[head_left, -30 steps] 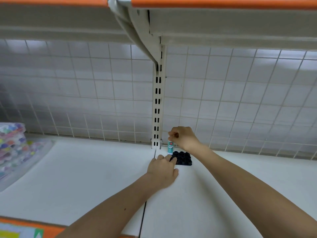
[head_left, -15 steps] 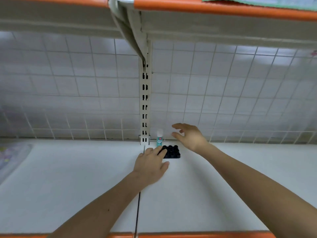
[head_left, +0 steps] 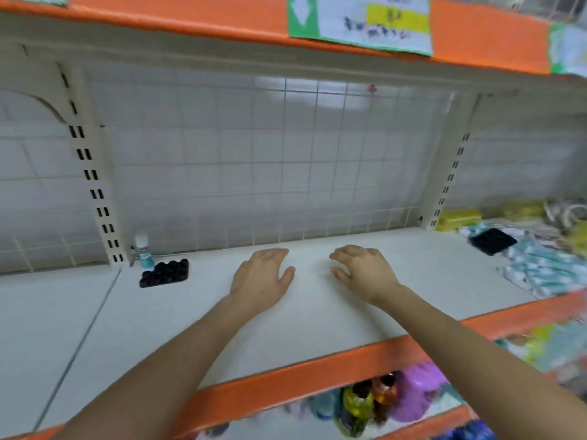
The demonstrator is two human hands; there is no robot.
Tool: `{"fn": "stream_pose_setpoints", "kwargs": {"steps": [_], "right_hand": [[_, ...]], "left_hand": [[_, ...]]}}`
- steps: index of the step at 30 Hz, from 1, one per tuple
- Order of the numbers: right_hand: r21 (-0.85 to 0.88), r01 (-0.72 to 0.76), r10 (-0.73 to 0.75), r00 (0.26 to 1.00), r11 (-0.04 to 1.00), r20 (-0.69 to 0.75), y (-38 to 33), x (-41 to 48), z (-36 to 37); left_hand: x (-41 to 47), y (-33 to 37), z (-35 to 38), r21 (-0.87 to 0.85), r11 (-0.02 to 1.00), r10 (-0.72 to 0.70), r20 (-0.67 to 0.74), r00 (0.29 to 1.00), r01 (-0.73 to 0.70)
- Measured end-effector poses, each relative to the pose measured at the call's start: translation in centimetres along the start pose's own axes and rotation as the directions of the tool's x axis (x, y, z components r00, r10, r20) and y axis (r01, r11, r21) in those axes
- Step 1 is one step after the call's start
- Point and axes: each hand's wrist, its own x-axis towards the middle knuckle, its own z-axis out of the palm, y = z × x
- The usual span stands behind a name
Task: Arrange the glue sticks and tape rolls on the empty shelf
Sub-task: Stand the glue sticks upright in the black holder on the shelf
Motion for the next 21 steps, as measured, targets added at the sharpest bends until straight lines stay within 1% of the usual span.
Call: {"fn": "stream_pose_setpoints", "kwargs": {"steps": [3,7,10,13,17,21], "right_hand": [[-0.014,-0.057,0.057,0.998,0.998,0.003,6.7,-4.1,-0.6],[0.004,-0.171,0.171,0.985,0.985,-0.022,14.9,-9.8,-1.8],[-0.013,-0.269,0.269,0.963,0.963,0.001,20.4,-13.9,-3.0],[-0.008,-0.366,0.365,0.930,0.931,-0.034,24.9,-17.0,-3.7],[0.009,-0.433,0.432,0.898,0.901,-0.088,29.9,-19.4,-3.6],[-0.032,-0.449,0.445,0.892,0.893,-0.079,34.8,-19.6,-2.8]], "left_hand": [[1.8,7.3,3.0,-0.020,0.999,0.049,0.008,0.999,-0.049],[4.2,16.4,7.0,-0.054,0.990,0.131,0.028,0.991,-0.129],[5.6,22.7,9.5,-0.066,0.975,0.217,0.068,0.974,-0.213],[7.2,28.3,11.7,-0.067,0.949,0.314,0.091,0.945,-0.309],[9.4,34.3,14.3,-0.075,0.913,0.407,0.104,0.908,-0.401],[12.5,37.8,16.8,-0.072,0.897,0.440,0.093,0.893,-0.435]]}}
